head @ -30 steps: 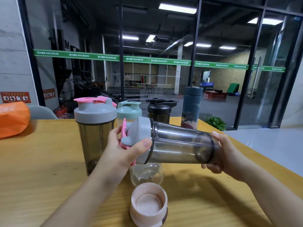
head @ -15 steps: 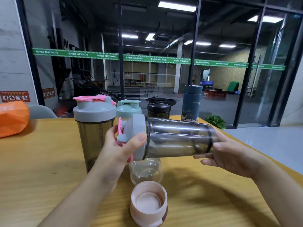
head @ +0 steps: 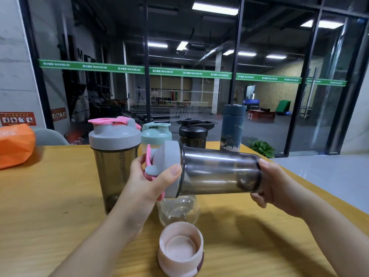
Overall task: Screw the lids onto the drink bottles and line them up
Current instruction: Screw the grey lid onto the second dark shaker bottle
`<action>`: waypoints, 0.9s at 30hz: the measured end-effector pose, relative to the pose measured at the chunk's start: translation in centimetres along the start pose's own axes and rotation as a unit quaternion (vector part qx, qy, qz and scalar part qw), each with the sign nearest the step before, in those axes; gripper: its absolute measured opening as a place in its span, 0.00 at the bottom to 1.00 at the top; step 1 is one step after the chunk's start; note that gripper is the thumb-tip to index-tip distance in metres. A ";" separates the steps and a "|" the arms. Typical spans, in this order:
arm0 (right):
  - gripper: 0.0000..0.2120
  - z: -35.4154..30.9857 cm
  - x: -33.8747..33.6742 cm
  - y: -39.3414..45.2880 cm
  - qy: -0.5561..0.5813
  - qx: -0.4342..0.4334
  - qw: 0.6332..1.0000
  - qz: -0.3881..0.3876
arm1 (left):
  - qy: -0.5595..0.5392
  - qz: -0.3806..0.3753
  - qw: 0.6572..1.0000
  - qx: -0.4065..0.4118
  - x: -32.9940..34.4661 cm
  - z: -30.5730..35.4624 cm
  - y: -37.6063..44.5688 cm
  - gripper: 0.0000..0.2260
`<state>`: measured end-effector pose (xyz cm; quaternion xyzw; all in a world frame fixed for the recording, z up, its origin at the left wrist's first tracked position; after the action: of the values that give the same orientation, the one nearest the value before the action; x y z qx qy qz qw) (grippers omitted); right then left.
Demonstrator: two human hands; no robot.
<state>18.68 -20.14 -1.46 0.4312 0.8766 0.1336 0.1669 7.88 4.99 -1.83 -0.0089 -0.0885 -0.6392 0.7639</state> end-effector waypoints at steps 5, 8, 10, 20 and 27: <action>0.34 -0.1 0.5 -0.1 -0.040 0.055 0.998 0.018 | 0.002 0.001 1.000 0.006 0.0 0.0 0.0 0.47; 0.34 -0.3 0.6 -0.1 -0.045 0.068 0.997 0.015 | 0.007 0.000 1.000 0.007 0.0 0.0 0.1 0.47; 0.35 -0.4 0.7 -0.1 -0.044 0.079 0.996 0.010 | 0.010 -0.001 1.000 0.006 0.0 0.0 0.1 0.49; 0.37 -0.4 0.4 -0.2 0.011 0.102 0.994 -0.026 | 0.023 0.000 1.000 0.003 -0.2 0.0 -0.1 0.55; 0.42 -0.8 -1.2 -0.9 0.066 0.034 0.992 -0.100 | 0.012 -0.003 1.000 0.001 -0.3 0.0 0.1 0.56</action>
<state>18.40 -21.70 -0.89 0.3371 0.9283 0.1150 0.1066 7.89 5.28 -1.90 -0.0004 -0.0800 -0.6417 0.7628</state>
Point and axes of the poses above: each hand's wrist, its own y-axis towards the middle knuckle, its own x-axis out of the palm, z = x × y, the point moved 2 cm from there along y, towards the middle knuckle, and after that the axes turned 14 degrees about -x, right-handed, at the moved point
